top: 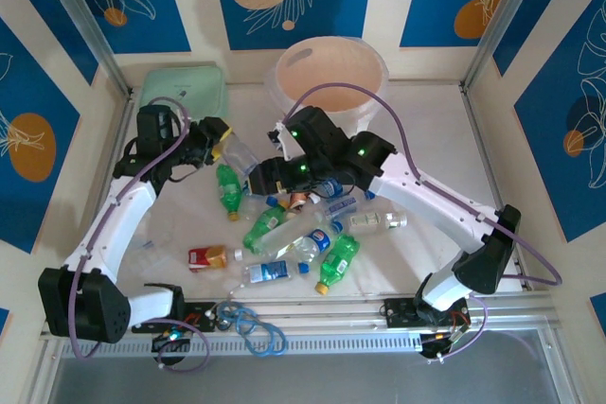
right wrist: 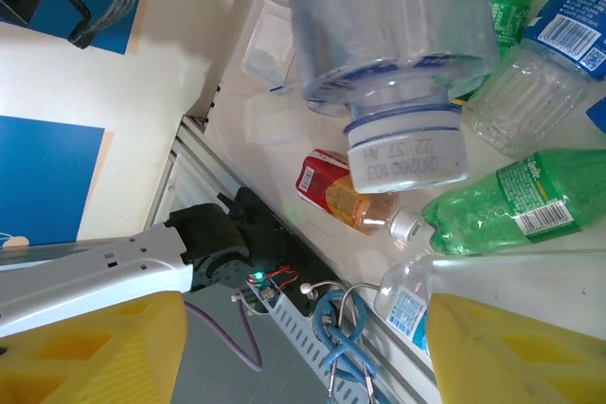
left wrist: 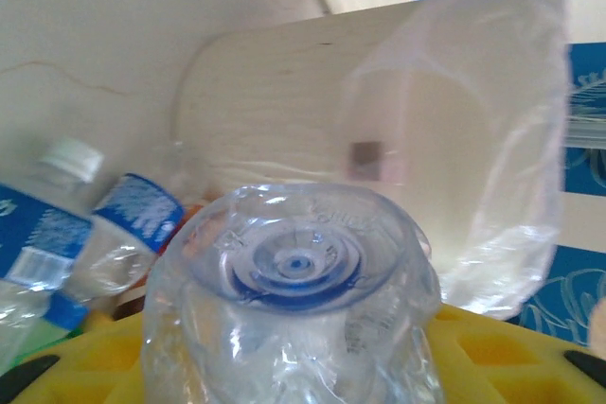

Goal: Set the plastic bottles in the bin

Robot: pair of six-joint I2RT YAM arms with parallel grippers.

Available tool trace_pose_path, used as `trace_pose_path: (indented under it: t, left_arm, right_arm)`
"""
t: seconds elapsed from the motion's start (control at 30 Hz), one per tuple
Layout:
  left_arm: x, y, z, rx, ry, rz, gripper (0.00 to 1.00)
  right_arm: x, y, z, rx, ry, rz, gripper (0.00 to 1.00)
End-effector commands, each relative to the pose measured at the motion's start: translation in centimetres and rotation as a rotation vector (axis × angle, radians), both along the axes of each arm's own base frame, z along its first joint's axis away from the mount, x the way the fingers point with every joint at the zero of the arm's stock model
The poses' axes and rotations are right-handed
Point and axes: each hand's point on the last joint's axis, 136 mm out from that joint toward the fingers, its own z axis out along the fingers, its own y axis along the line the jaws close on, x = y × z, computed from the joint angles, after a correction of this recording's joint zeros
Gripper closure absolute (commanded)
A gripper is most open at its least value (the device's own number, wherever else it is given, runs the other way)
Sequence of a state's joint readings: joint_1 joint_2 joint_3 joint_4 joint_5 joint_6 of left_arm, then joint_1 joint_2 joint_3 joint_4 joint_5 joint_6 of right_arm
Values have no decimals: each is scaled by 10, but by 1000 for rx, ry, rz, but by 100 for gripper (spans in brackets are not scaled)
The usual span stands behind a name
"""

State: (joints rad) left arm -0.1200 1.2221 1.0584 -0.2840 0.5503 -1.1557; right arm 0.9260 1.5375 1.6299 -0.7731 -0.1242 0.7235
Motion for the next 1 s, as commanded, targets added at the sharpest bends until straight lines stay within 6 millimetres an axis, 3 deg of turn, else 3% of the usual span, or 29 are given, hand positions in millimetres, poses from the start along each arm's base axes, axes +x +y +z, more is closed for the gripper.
trace_pose_path:
  t: [0.0,0.3,0.67,0.8,0.97]
  left_arm:
    - [0,-12,31,-100,-80,-50,51]
    - [-4,-35,49,-157,-145,-140,52]
    - [-8,-57,44,-174,-137,-205,52]
    - [-9,-62,43,-181,-138,-216,53]
    - [-8,-62,39,-178,-127,-215,53]
  right_arm:
    - [-2,-1,2,39,26,17,36]
    - [14,-13,-2,37,44,-60,40]
    - [21,-11,7,87,39,-60,46]
    - [23,-12,7,89,35,-70,53]
    - [23,-14,9,89,26,-75,68]
